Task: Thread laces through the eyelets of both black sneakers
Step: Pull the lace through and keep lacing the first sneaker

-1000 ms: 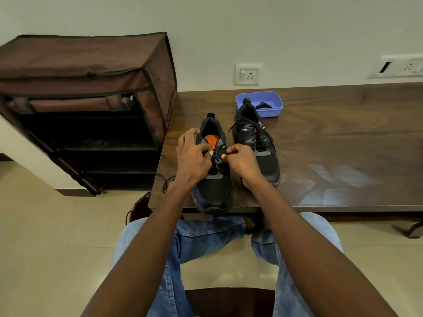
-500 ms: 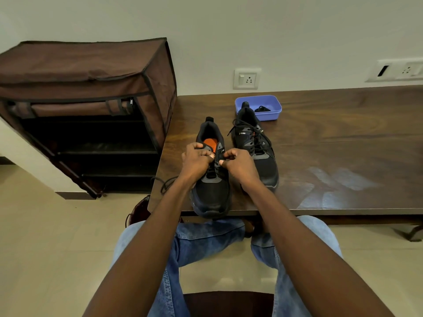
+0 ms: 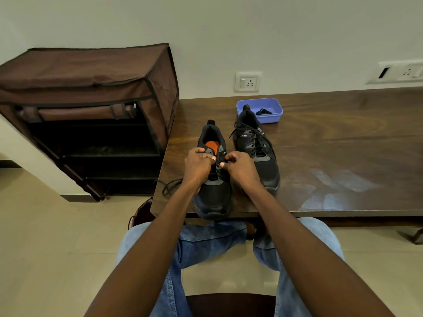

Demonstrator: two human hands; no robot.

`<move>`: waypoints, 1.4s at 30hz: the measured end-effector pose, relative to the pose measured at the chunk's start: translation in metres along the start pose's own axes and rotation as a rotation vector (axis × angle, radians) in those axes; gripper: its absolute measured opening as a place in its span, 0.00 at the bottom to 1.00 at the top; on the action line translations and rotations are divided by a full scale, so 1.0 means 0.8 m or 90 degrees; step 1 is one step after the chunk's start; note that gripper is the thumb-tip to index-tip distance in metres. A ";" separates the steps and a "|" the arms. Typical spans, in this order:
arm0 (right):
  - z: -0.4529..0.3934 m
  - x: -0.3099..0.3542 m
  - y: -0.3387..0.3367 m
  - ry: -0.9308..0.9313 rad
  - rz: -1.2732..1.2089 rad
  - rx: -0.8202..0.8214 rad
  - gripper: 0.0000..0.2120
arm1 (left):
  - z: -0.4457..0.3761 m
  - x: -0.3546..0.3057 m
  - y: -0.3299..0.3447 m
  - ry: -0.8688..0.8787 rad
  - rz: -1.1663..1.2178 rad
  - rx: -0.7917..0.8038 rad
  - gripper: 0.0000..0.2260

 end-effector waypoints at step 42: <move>0.033 -0.042 -0.157 0.249 0.192 -0.446 0.13 | -0.018 -0.025 -0.020 0.189 -0.521 0.369 0.57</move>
Point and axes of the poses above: each hand's wrist, its own z-axis away from the middle knuckle, its own y-axis out of the palm, x = y × z, the point moved 6 cm from there along -z, towards the middle knuckle, and after that the axes turned 10 degrees about z, right-handed, at the moved point
